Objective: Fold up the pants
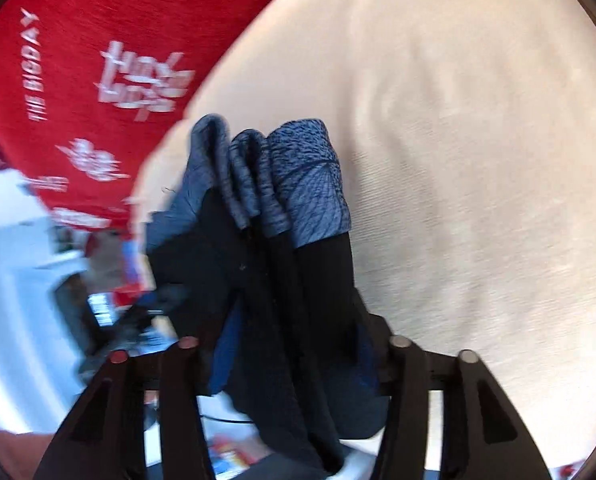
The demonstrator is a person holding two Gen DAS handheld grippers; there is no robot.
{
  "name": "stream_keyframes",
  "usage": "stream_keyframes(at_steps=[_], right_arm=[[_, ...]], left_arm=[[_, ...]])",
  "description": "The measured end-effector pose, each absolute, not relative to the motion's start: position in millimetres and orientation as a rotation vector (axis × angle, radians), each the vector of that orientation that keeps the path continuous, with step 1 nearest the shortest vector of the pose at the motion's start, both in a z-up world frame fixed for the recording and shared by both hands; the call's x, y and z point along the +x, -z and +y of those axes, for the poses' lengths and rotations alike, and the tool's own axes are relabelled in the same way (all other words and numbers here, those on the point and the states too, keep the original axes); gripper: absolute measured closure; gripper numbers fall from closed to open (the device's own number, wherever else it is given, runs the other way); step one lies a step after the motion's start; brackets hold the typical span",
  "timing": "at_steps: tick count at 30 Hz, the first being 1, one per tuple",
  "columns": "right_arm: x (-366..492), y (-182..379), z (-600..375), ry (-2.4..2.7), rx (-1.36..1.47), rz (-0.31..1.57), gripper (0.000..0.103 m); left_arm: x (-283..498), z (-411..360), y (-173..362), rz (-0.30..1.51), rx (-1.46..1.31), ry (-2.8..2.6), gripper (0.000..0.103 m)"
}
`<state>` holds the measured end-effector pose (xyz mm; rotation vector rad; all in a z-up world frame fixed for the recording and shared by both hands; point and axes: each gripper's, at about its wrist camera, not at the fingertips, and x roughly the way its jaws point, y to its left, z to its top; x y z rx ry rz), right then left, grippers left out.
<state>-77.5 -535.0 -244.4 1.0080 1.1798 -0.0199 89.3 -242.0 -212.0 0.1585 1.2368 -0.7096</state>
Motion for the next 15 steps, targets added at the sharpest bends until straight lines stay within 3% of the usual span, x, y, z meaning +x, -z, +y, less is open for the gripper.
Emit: stream_keyframes(at_steps=[6, 11, 12, 13, 14, 15], right_arm=[[-79.7, 204.1, -528.0, 0.135, 0.77, 1.171, 0.041], [-67.0, 178.2, -534.5, 0.1, 0.739, 1.078, 0.045], [-56.6, 178.5, -534.2, 0.088, 0.731, 1.079, 0.049], [-48.8, 179.9, -534.1, 0.079, 0.725, 1.084, 0.064], [-40.6, 182.7, -533.7, 0.059, 0.721, 1.091, 0.071], [-30.7, 186.6, -533.2, 0.067, 0.685, 1.119, 0.09]], left_arm=[[83.8, -237.2, 178.2, 1.126, 0.223, 0.648, 0.028], [87.5, -252.3, 158.2, 1.087, 0.186, 0.739, 0.028], [88.6, -258.0, 159.2, 1.083, 0.191, 0.747, 0.028], [90.6, -263.8, 161.9, 1.083, 0.198, 0.748, 0.028], [93.2, -270.6, 166.8, 1.09, 0.202, 0.745, 0.028], [95.3, -274.9, 172.4, 1.098, 0.209, 0.733, 0.028]])
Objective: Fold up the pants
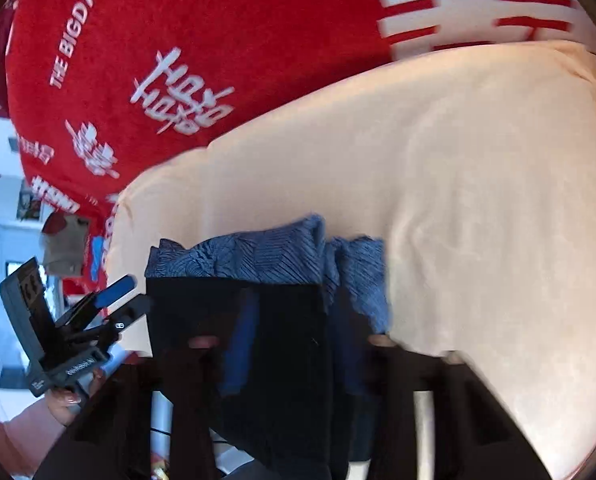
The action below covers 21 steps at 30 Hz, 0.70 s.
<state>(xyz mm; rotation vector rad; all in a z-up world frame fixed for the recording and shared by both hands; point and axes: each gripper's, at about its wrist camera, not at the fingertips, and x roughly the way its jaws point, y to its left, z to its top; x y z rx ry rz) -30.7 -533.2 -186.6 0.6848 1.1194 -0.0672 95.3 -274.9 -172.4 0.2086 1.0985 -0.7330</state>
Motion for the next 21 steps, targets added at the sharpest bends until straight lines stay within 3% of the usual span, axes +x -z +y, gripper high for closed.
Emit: stream_keyframes(at_steps=[1, 5, 8, 14, 18, 20, 21], right_arm=[[-23.2, 186.6, -528.5, 0.084, 0.651, 1.14, 0.094], [-20.9, 197.1, -528.9, 0.083, 0.669, 1.16, 0.095], [-25.9, 204.0, -525.1, 0.079, 0.663, 1.179, 0.095], [-36.9, 199.9, -521.4, 0.092, 0.677, 1.196, 0.094], [-51.3, 192.1, -514.6, 0.099, 0.686, 1.2, 0.088], [-54.6, 190.4, -508.1, 0.095, 0.682, 1.209, 0.08], [-56.8, 189.8, -504.9, 0.094, 0.678, 1.214, 0.07]], left_arm=[[96.6, -278.4, 179.9, 1.106, 0.226, 0.707, 0.028], [94.0, -284.5, 198.1, 1.094, 0.285, 0.663, 0.025], [92.7, -289.5, 202.8, 1.104, 0.3, 0.65, 0.005], [87.6, -295.7, 207.8, 1.108, 0.32, 0.614, 0.001], [86.6, -298.7, 210.7, 1.109, 0.331, 0.603, 0.001], [87.1, -300.1, 210.4, 1.113, 0.332, 0.597, 0.001], [86.9, -300.6, 210.1, 1.115, 0.332, 0.593, 0.001]])
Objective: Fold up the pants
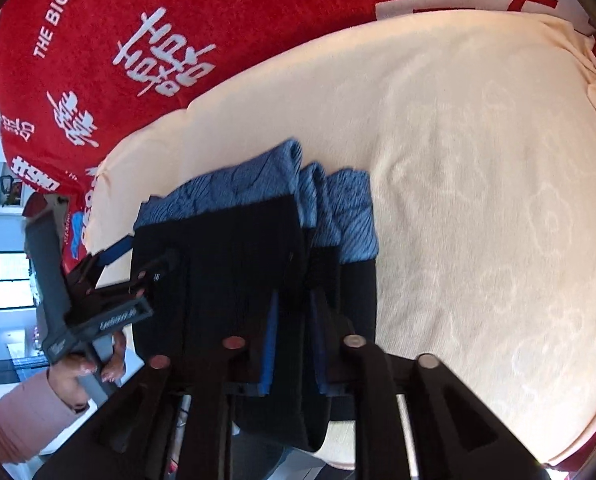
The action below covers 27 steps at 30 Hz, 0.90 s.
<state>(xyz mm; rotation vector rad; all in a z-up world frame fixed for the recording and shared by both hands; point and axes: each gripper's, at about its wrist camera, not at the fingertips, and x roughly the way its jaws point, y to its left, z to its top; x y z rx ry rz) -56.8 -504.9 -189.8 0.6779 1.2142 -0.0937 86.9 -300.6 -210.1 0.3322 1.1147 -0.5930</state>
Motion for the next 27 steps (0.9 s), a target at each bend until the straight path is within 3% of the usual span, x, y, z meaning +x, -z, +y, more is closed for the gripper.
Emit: stream_keyframes(at_steps=[1, 2, 6, 9, 10, 20, 21, 23, 24, 25, 27], right_arm=[[-58.0, 189.4, -502.3, 0.096, 0.672, 1.218, 0.06], [-59.8, 188.4, -500.3, 0.101, 0.664, 1.22, 0.056], [-63.9, 194.8, -498.3, 0.067, 0.689, 1.235, 0.055], [-61.0, 203.7, -490.8, 0.002, 0.694, 1.278, 0.086], [-60.8, 203.0, -487.7, 0.005, 0.655, 1.29, 0.089], [-80.2, 185.2, -488.5, 0.091, 0.554, 1.294, 0.09], [-79.0, 177.8, -483.7, 0.072, 0.518, 1.273, 0.087], [-74.3, 167.3, -470.9, 0.032, 0.435, 1.241, 0.07], [-71.5, 165.9, -464.4, 0.008, 0.406, 1.244, 0.05], [-67.7, 169.1, -457.8, -0.019, 0.385, 1.257, 0.043], [-62.8, 186.6, -449.6, -0.073, 0.373, 1.297, 0.044]], left_arm=[[87.0, -300.9, 210.0, 1.115, 0.333, 0.591, 0.001], [86.8, -301.5, 210.1, 1.116, 0.332, 0.588, 0.001], [85.3, -299.4, 210.3, 1.102, 0.308, 0.582, 0.001], [83.7, -298.8, 206.6, 1.114, 0.309, 0.561, 0.001], [82.6, -297.8, 203.8, 1.128, 0.306, 0.553, 0.001], [58.7, -284.5, 201.9, 1.246, 0.304, 0.452, 0.001], [57.2, -284.5, 203.1, 1.25, 0.301, 0.443, 0.001], [53.9, -284.7, 204.5, 1.246, 0.298, 0.418, 0.001], [52.6, -285.1, 204.4, 1.244, 0.298, 0.406, 0.001], [51.2, -285.0, 204.0, 1.243, 0.293, 0.391, 0.001], [48.3, -284.8, 203.7, 1.249, 0.282, 0.362, 0.001]])
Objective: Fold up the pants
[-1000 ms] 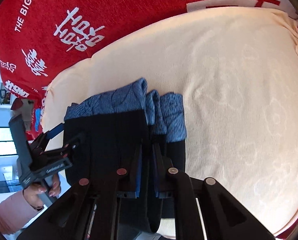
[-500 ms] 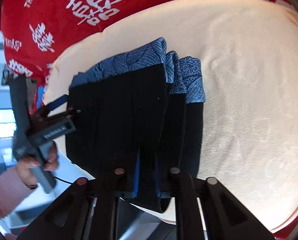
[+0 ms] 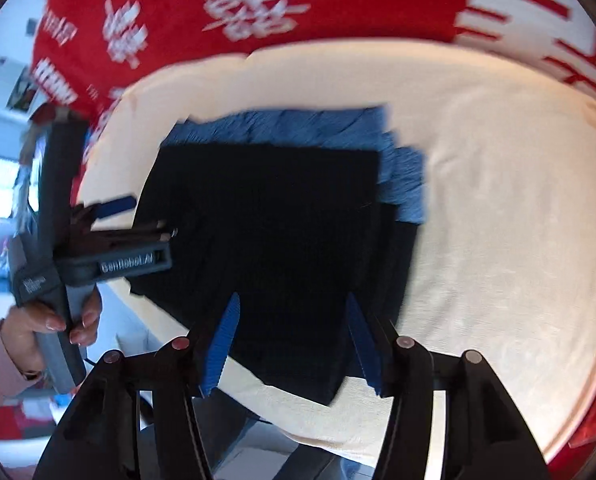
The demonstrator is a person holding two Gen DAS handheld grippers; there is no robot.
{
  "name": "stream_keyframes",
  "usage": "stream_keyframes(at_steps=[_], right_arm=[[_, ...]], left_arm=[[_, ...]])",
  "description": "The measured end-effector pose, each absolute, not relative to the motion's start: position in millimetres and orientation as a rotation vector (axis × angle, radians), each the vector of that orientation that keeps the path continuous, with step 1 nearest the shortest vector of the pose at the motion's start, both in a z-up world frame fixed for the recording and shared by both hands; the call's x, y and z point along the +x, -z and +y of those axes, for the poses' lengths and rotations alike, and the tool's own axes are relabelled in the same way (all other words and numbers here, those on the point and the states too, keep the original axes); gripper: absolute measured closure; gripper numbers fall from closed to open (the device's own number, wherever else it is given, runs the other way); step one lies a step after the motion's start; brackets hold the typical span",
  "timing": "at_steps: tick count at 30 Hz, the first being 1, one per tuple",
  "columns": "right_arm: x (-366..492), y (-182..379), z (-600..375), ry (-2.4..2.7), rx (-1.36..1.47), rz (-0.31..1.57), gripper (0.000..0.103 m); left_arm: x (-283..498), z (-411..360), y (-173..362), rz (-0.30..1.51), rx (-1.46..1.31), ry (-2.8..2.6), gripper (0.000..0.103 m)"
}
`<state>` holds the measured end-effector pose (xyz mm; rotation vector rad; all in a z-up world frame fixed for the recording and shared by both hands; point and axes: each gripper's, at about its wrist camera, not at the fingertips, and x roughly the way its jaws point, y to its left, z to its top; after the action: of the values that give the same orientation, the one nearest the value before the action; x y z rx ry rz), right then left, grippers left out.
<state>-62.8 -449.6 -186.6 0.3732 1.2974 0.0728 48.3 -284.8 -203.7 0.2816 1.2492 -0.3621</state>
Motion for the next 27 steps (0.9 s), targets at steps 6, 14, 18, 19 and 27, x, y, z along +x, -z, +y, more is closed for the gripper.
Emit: stream_keyframes(at_steps=[6, 14, 18, 19, 27], right_arm=[[-71.6, 201.4, -447.4, -0.094, 0.278, 1.339, 0.044], [-101.6, 206.7, -468.1, 0.065, 0.426, 1.345, 0.026], [-116.2, 205.6, -458.5, 0.152, 0.469, 1.367, 0.023], [-118.5, 204.0, -454.2, 0.167, 0.47, 1.368, 0.02], [-127.3, 188.6, -421.4, 0.287, 0.491, 1.352, 0.013]], left_arm=[[34.4, -284.3, 202.9, 1.261, 0.282, 0.332, 0.001], [30.7, -281.4, 204.9, 1.271, 0.316, 0.397, 0.001], [25.1, -272.2, 198.1, 1.273, 0.358, 0.421, 0.001], [22.9, -269.7, 195.5, 1.277, 0.36, 0.433, 0.001], [4.8, -245.9, 183.3, 1.302, 0.385, 0.493, 0.001]])
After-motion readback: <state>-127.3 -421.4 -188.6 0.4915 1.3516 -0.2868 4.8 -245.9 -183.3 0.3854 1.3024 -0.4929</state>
